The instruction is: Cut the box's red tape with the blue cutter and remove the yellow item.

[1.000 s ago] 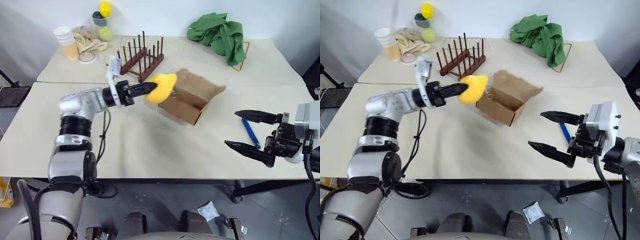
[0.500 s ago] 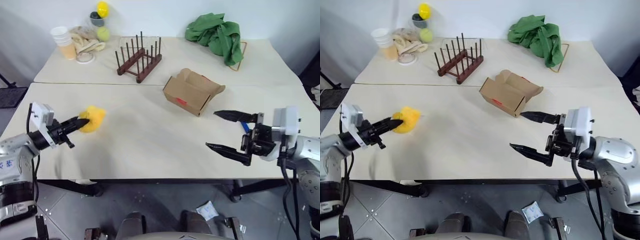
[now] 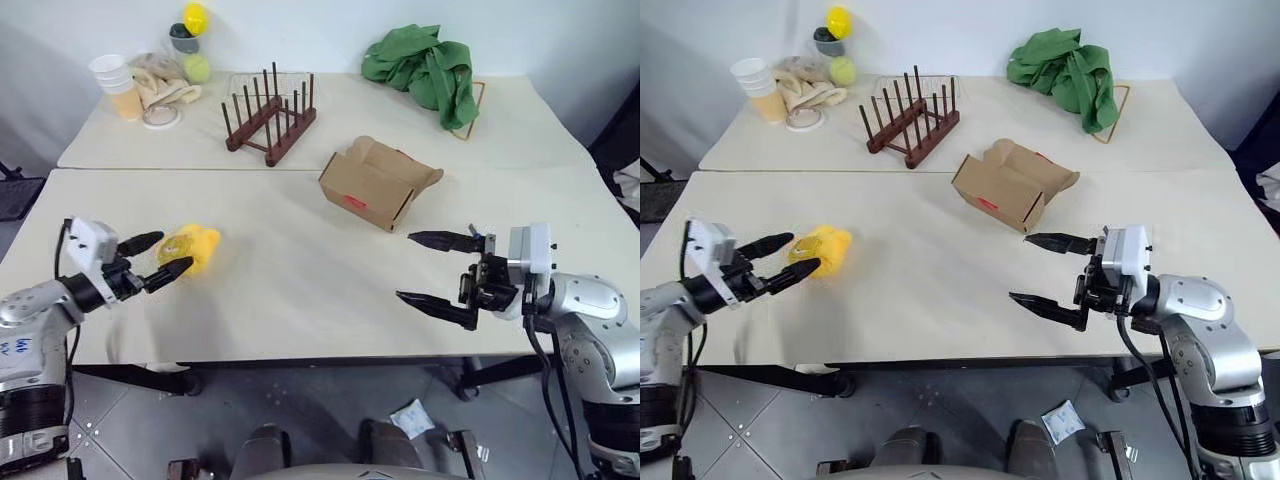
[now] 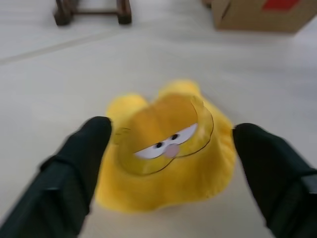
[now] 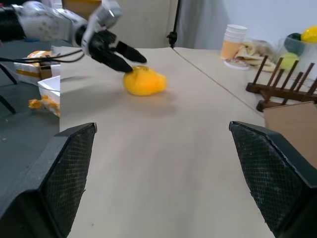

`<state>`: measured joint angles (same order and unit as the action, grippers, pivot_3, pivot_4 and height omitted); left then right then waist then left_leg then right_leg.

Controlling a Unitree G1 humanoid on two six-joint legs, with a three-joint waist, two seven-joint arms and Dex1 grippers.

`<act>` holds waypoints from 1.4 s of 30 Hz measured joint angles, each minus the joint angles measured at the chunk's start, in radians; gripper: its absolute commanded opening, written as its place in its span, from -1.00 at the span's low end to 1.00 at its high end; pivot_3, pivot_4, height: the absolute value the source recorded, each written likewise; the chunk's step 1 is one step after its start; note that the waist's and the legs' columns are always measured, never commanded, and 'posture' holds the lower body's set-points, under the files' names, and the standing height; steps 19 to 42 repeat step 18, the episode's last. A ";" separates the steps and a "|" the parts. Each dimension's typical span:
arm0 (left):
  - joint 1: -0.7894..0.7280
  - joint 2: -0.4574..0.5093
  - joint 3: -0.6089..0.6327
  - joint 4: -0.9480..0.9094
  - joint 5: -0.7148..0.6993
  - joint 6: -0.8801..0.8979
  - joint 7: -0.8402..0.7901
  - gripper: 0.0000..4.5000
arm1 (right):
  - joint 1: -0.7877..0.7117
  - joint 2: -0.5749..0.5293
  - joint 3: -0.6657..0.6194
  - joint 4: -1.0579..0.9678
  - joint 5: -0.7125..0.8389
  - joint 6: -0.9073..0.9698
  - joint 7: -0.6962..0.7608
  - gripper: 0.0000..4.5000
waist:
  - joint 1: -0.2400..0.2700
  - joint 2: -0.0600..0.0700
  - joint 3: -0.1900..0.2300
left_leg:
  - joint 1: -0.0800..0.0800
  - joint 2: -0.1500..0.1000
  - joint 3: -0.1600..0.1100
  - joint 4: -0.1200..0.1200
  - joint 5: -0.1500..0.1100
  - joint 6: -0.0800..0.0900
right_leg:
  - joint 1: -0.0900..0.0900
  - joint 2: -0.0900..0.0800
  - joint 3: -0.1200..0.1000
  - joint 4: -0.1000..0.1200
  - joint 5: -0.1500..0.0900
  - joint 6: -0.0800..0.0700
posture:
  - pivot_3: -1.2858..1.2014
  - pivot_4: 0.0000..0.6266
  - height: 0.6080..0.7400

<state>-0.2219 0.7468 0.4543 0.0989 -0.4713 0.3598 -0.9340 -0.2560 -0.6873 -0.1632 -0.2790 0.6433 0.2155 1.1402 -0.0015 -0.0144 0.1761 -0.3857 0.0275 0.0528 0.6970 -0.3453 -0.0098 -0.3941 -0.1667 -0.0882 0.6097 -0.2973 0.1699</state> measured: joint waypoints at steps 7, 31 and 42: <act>0.187 0.013 0.163 -0.058 -0.069 0.035 0.015 0.98 | -0.017 -0.032 -0.039 0.087 -0.021 -0.026 0.035 1.00 | -0.001 0.000 0.000 | 0.000 0.001 0.000 -0.001 0.000 -0.001 | 0.000 0.000 -0.001 0.000 0.000 -0.001 | 0.03 -0.52 1.00; 0.499 0.037 0.313 -0.148 -0.044 -0.054 -0.025 0.98 | 0.065 -0.038 -0.016 0.092 -0.051 -0.077 0.118 1.00 | 0.001 0.001 0.000 | 0.001 0.001 0.000 -0.001 -0.002 0.000 | 0.001 0.000 -0.001 -0.002 -0.001 -0.002 | 0.03 -0.52 1.00; 0.499 0.037 0.313 -0.148 -0.044 -0.054 -0.025 0.98 | 0.065 -0.038 -0.016 0.092 -0.051 -0.077 0.118 1.00 | 0.001 0.001 0.000 | 0.001 0.001 0.000 -0.001 -0.002 0.000 | 0.001 0.000 -0.001 -0.002 -0.001 -0.002 | 0.03 -0.52 1.00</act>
